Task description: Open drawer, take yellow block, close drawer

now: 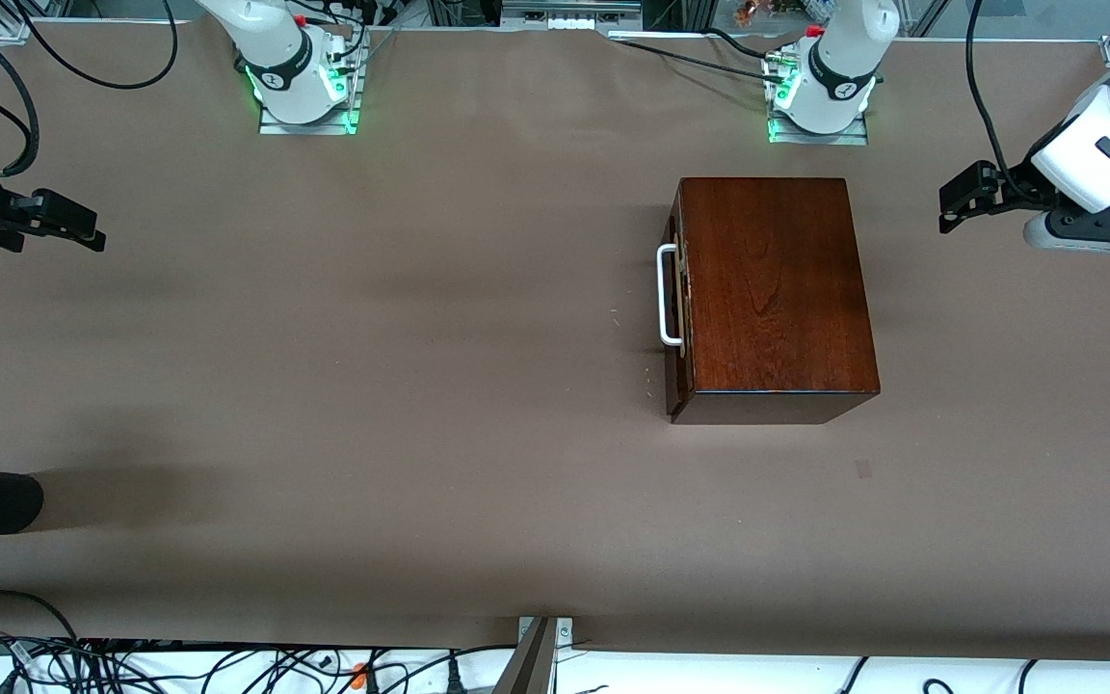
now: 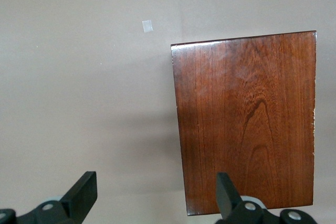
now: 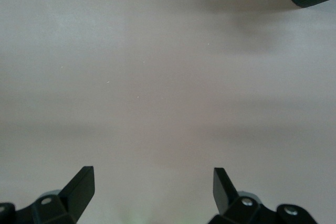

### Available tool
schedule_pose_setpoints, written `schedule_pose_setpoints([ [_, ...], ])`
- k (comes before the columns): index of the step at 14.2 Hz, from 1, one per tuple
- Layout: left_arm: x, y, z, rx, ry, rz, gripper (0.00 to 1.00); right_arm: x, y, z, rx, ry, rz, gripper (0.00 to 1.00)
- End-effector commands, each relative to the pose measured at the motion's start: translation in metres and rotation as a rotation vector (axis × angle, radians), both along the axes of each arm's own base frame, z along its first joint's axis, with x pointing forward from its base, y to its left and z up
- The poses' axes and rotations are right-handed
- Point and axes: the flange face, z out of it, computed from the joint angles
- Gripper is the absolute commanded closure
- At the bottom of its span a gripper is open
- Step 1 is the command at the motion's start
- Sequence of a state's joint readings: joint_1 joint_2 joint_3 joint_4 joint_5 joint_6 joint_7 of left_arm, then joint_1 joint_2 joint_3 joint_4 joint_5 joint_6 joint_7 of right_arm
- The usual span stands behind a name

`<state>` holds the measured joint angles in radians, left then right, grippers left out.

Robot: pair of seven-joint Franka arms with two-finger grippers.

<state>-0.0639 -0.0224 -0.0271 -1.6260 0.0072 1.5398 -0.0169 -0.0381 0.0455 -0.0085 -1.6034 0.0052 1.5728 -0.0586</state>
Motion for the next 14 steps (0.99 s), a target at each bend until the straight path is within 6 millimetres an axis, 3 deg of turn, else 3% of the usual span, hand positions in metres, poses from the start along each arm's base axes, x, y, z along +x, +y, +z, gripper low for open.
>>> schedule_pose_setpoints([
  [1,-0.002,0.0,0.003,-0.024,-0.005,0.01,0.0,0.002,-0.002,0.004,0.022,0.006,0.002,0.0],
  [10,0.001,0.0,0.007,-0.026,-0.02,0.038,0.0,0.002,-0.002,0.004,0.022,0.006,0.001,0.0],
  [14,0.001,-0.014,0.008,-0.067,-0.024,0.049,0.0,0.002,-0.002,0.004,0.022,0.006,0.001,0.0],
])
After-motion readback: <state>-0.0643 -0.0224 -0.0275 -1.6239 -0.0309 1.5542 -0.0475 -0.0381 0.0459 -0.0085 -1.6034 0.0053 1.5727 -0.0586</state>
